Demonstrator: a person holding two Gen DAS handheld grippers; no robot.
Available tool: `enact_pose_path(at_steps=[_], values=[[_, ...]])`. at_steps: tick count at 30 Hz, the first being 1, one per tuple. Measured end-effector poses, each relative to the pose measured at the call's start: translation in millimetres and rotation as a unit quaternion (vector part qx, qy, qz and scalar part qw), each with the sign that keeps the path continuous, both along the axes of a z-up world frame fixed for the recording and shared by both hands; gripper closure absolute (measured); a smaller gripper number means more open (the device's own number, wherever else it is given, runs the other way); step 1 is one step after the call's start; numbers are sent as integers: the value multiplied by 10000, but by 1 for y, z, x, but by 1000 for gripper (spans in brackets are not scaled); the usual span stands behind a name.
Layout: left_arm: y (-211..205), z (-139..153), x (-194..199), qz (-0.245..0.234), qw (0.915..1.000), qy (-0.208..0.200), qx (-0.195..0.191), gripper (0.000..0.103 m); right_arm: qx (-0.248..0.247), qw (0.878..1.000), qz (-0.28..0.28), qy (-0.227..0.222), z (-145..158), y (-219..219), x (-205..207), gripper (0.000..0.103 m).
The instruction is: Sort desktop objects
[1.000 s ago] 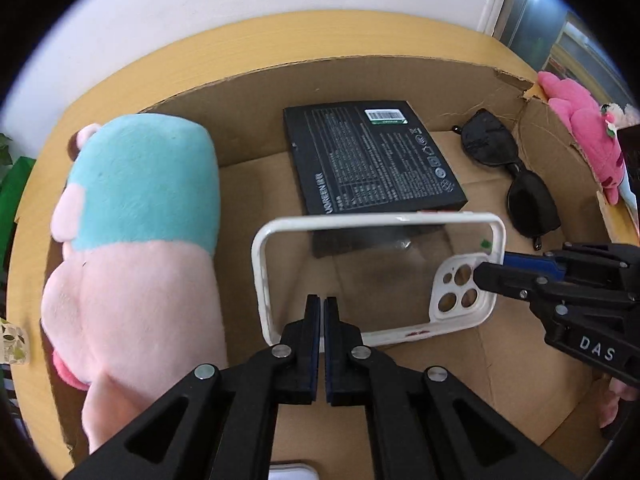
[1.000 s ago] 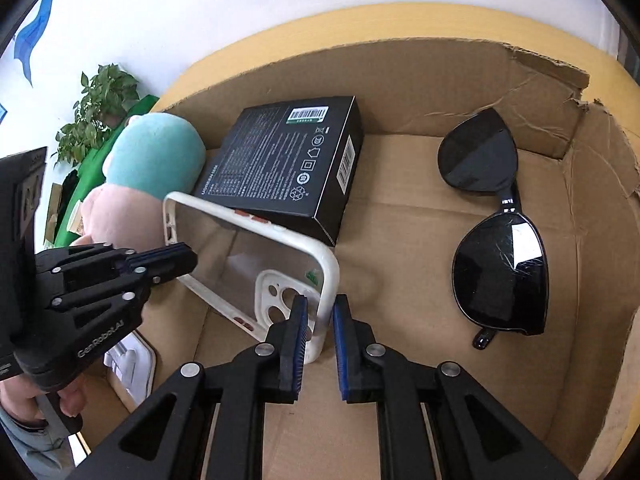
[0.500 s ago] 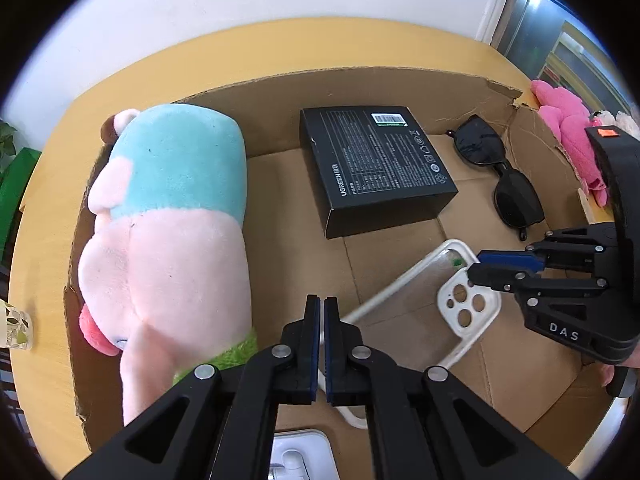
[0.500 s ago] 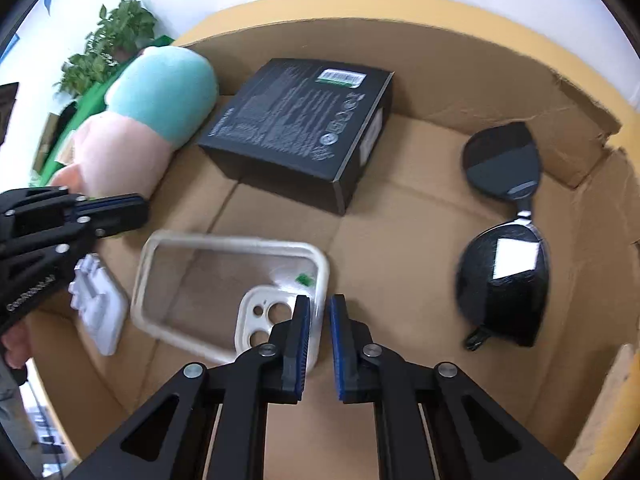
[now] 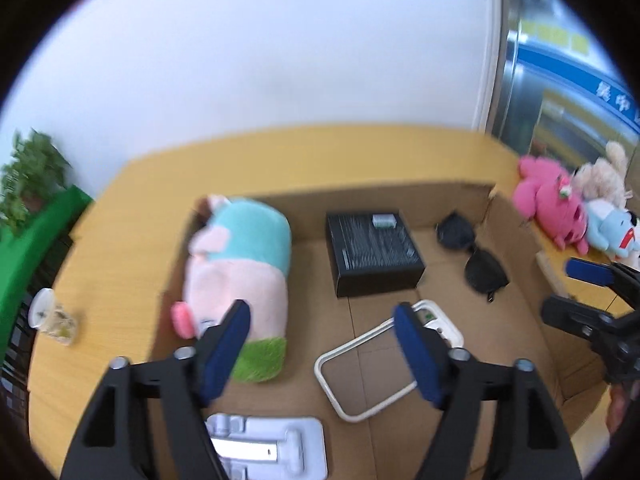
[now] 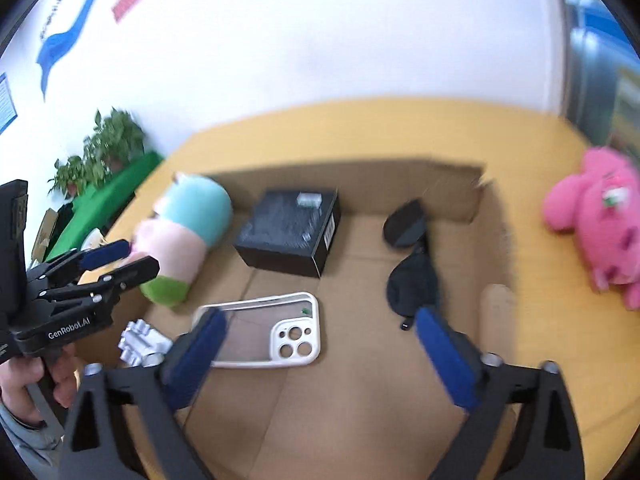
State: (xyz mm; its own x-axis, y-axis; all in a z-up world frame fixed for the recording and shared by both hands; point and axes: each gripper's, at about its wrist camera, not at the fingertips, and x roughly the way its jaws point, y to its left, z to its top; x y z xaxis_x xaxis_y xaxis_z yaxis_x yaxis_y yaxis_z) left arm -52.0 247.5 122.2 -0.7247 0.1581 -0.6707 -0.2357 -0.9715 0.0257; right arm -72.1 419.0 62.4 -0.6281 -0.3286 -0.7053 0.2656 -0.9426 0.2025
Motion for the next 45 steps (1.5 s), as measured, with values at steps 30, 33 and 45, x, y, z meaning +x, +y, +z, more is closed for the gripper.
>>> enact_pose_path(at_steps=[30,33,45], values=[[-18,-84,86,738,9909,1120,114,13,521,9819,-832,1619,-73,-10,126,0],[-19,-83,86,733,9909,1120,113,13,521,9818,-831,1627,-73,-11,126,0],[-19,-82,85,735,9913,1085,92,11,520,9820,-818,1621,-73,-11,127,0]])
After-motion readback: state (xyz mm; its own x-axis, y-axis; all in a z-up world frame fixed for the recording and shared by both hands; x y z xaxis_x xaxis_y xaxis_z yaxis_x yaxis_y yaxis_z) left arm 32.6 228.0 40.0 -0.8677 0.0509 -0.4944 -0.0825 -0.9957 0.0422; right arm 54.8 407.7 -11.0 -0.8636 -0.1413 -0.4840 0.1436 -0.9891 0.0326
